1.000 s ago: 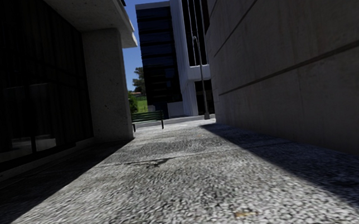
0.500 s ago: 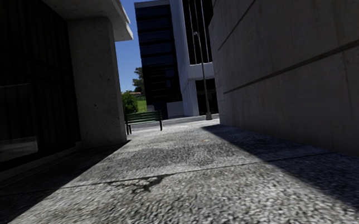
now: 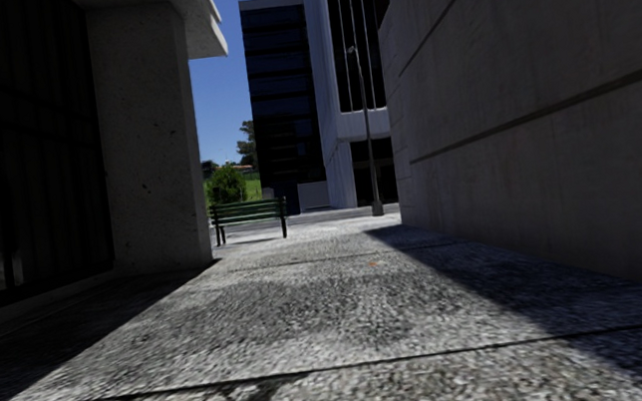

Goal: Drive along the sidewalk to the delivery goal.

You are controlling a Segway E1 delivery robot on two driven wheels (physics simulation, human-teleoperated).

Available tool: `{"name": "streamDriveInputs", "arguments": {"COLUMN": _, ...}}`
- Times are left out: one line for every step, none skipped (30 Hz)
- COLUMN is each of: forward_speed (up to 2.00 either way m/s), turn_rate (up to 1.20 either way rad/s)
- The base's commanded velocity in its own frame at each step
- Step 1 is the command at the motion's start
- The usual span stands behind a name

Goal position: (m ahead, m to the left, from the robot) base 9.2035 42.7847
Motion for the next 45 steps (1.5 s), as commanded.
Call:
{"name": "streamDriveInputs", "arguments": {"forward_speed": 2.0, "turn_rate": 0.0}}
{"name": "streamDriveInputs", "arguments": {"forward_speed": 2.0, "turn_rate": 0.0}}
{"name": "streamDriveInputs", "arguments": {"forward_speed": 2.0, "turn_rate": 0.0}}
{"name": "streamDriveInputs", "arguments": {"forward_speed": 2.0, "turn_rate": 0.0}}
{"name": "streamDriveInputs", "arguments": {"forward_speed": 2.0, "turn_rate": 0.0}}
{"name": "streamDriveInputs", "arguments": {"forward_speed": 2.0, "turn_rate": 0.0}}
{"name": "streamDriveInputs", "arguments": {"forward_speed": 2.0, "turn_rate": 0.0}}
{"name": "streamDriveInputs", "arguments": {"forward_speed": 2.0, "turn_rate": 0.0}}
{"name": "streamDriveInputs", "arguments": {"forward_speed": 2.0, "turn_rate": 0.0}}
{"name": "streamDriveInputs", "arguments": {"forward_speed": 2.0, "turn_rate": 0.0}}
{"name": "streamDriveInputs", "arguments": {"forward_speed": 2.0, "turn_rate": 0.0}}
{"name": "streamDriveInputs", "arguments": {"forward_speed": 2.0, "turn_rate": 0.0}}
{"name": "streamDriveInputs", "arguments": {"forward_speed": 2.0, "turn_rate": 0.0}}
{"name": "streamDriveInputs", "arguments": {"forward_speed": 2.0, "turn_rate": 0.0}}
{"name": "streamDriveInputs", "arguments": {"forward_speed": 2.0, "turn_rate": 0.0}}
{"name": "streamDriveInputs", "arguments": {"forward_speed": 2.0, "turn_rate": 0.0}}
{"name": "streamDriveInputs", "arguments": {"forward_speed": 2.0, "turn_rate": 0.0}}
{"name": "streamDriveInputs", "arguments": {"forward_speed": 2.0, "turn_rate": 0.0}}
{"name": "streamDriveInputs", "arguments": {"forward_speed": 2.0, "turn_rate": 0.0}}
{"name": "streamDriveInputs", "arguments": {"forward_speed": 2.0, "turn_rate": 0.0}}
{"name": "streamDriveInputs", "arguments": {"forward_speed": 2.0, "turn_rate": 0.0}}
{"name": "streamDriveInputs", "arguments": {"forward_speed": 2.0, "turn_rate": 0.0}}
{"name": "streamDriveInputs", "arguments": {"forward_speed": 2.0, "turn_rate": 0.0}}
{"name": "streamDriveInputs", "arguments": {"forward_speed": 2.0, "turn_rate": 0.0}}
{"name": "streamDriveInputs", "arguments": {"forward_speed": 2.0, "turn_rate": 0.0}}
{"name": "streamDriveInputs", "arguments": {"forward_speed": 2.0, "turn_rate": 0.0}}
{"name": "streamDriveInputs", "arguments": {"forward_speed": 2.0, "turn_rate": 0.0}}
{"name": "streamDriveInputs", "arguments": {"forward_speed": 2.0, "turn_rate": 0.0}}
{"name": "streamDriveInputs", "arguments": {"forward_speed": 2.0, "turn_rate": 0.0}}
{"name": "streamDriveInputs", "arguments": {"forward_speed": 2.0, "turn_rate": 0.0}}
{"name": "streamDriveInputs", "arguments": {"forward_speed": 2.0, "turn_rate": 0.0}}
{"name": "streamDriveInputs", "arguments": {"forward_speed": 2.0, "turn_rate": 0.0}}
{"name": "streamDriveInputs", "arguments": {"forward_speed": 2.0, "turn_rate": 0.0}}
{"name": "streamDriveInputs", "arguments": {"forward_speed": 2.0, "turn_rate": 0.0}}
{"name": "streamDriveInputs", "arguments": {"forward_speed": 2.0, "turn_rate": 0.0}}
{"name": "streamDriveInputs", "arguments": {"forward_speed": 2.0, "turn_rate": 0.0}}
{"name": "streamDriveInputs", "arguments": {"forward_speed": 2.0, "turn_rate": 0.04}}
{"name": "streamDriveInputs", "arguments": {"forward_speed": 2.0, "turn_rate": 0.04}}
{"name": "streamDriveInputs", "arguments": {"forward_speed": 2.0, "turn_rate": 0.15}}
{"name": "streamDriveInputs", "arguments": {"forward_speed": 2.0, "turn_rate": 0.23}}
{"name": "streamDriveInputs", "arguments": {"forward_speed": 1.88, "turn_rate": 0.31}}
{"name": "streamDriveInputs", "arguments": {"forward_speed": 1.88, "turn_rate": 0.31}}
{"name": "streamDriveInputs", "arguments": {"forward_speed": 1.79, "turn_rate": 0.33}}
{"name": "streamDriveInputs", "arguments": {"forward_speed": 1.76, "turn_rate": 0.34}}
{"name": "streamDriveInputs", "arguments": {"forward_speed": 1.72, "turn_rate": 0.34}}
